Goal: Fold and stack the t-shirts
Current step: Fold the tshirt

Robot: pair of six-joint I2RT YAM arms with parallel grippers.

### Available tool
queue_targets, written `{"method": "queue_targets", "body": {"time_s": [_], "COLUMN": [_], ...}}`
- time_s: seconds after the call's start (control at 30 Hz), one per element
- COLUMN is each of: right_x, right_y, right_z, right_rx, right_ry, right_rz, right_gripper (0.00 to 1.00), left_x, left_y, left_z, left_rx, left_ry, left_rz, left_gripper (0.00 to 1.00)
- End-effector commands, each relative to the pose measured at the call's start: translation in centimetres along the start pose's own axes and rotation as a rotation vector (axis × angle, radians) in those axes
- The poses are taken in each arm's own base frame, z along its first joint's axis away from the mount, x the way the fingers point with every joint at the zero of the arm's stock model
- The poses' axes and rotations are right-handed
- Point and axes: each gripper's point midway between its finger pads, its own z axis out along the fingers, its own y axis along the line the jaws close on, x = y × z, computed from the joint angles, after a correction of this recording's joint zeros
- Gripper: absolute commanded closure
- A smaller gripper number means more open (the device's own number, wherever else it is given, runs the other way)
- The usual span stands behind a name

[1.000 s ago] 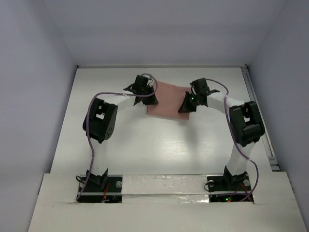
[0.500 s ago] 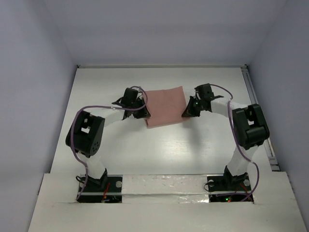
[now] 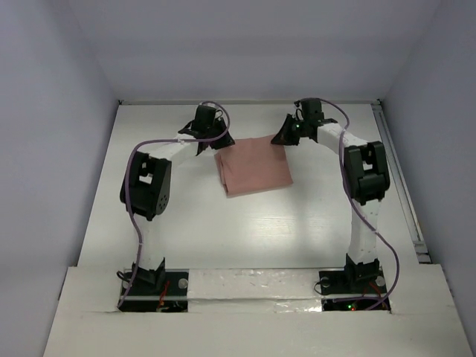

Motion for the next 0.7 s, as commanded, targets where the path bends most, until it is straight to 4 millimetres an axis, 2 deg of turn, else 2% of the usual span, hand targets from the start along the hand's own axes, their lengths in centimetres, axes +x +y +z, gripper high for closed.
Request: {"method": "queue_targets", "body": {"time_s": [0.0, 0.03, 0.07, 0.1, 0.13, 0.17, 0.23, 0.33, 0.4, 0.43, 0.53, 0.57, 0.63, 0.67], "right_x": [-2.1, -3.4, -3.2, -3.7, -3.9, -4.1, -3.7, -2.5, -1.6, -2.0, -4.2, -5.3, -7.2, -7.7], "right_y": [-1.0, -1.1, -2.4, -3.2, -3.0, -3.2, -3.8, -4.1, -3.8, -3.1, -1.3, 0.3, 2.2, 3.0], "right_z": [1.7, 1.7, 2.7, 2.8, 3.3, 3.3, 4.0, 4.3, 4.0, 3.4, 1.5, 0.1, -2.1, -3.0], "right_rx": [-0.03, -0.043, -0.039, -0.046, -0.068, -0.086, -0.084, -0.103, -0.14, -0.145, -0.168, -0.184, -0.202, -0.205], "right_ry": [0.004, -0.015, -0.003, -0.007, -0.009, -0.002, 0.009, 0.035, 0.056, 0.042, 0.005, -0.022, -0.071, -0.086], "right_rz": [0.052, 0.062, 0.089, 0.115, 0.142, 0.153, 0.167, 0.192, 0.207, 0.195, 0.161, 0.134, 0.099, 0.087], "right_gripper": [1.0, 1.0, 1.0, 1.0, 1.0, 1.0, 1.0, 1.0, 1.0, 1.0, 1.0, 1.0, 1.0, 1.0], "left_x": [-0.6, -0.6, -0.4, -0.4, 0.4, 0.3, 1.0, 1.3, 0.8, 0.2, -4.2, -6.4, -9.4, -10.8], "left_y": [4.2, 5.1, 6.8, 7.5, 8.7, 9.2, 10.4, 10.8, 9.8, 9.2, 5.3, 3.3, 1.2, 0.0], "left_z": [1.4, 1.8, 2.3, 2.4, 2.5, 2.4, 2.3, 1.9, 1.2, 0.9, -2.2, -4.5, -7.3, -9.6], "left_rx": [-0.096, -0.113, -0.147, -0.158, -0.174, -0.172, -0.176, -0.178, -0.142, -0.129, -0.05, -0.02, -0.003, 0.004], "left_ry": [0.012, 0.015, 0.022, 0.019, 0.032, 0.025, 0.033, 0.03, 0.013, 0.002, -0.095, -0.154, -0.24, -0.29], "left_rz": [-0.035, -0.041, -0.055, -0.063, -0.079, -0.1, -0.125, -0.142, -0.151, -0.15, -0.112, -0.09, -0.063, -0.05], "left_gripper": [0.87, 0.87, 0.87, 0.88, 0.88, 0.88, 0.88, 0.88, 0.88, 0.87, 0.84, 0.76, 0.65, 0.61]}}
